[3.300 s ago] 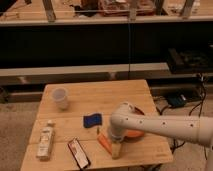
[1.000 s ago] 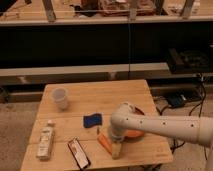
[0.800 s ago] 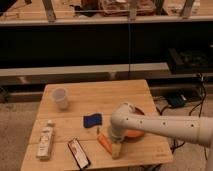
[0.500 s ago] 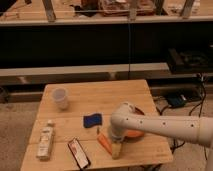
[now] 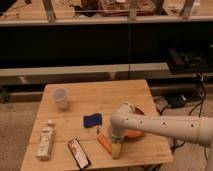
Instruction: Place the pepper on the white sponge
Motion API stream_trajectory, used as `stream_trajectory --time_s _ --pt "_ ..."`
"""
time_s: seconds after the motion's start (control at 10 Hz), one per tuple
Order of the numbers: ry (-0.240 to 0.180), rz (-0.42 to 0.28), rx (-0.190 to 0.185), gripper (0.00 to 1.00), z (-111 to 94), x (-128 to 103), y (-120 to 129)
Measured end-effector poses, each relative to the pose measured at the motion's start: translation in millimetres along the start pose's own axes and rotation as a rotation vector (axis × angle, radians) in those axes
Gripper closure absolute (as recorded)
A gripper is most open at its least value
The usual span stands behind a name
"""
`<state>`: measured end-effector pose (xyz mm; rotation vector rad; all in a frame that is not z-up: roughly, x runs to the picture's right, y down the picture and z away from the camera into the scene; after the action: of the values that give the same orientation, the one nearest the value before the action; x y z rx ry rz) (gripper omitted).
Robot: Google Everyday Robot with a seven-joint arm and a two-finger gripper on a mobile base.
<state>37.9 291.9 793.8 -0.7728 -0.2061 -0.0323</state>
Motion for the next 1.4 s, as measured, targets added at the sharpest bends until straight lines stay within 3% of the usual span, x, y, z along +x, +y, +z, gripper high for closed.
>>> stream_trajectory --time_s 0.9,1.1,1.4 --pt "0.0 0.0 0.0 0.21 0.0 0.0 0.0" --pt "0.0 -0.001 0.0 0.34 0.0 0.0 0.0" --pt "-0.001 0.001 0.003 0.64 -2.3 -0.4 -1.4"
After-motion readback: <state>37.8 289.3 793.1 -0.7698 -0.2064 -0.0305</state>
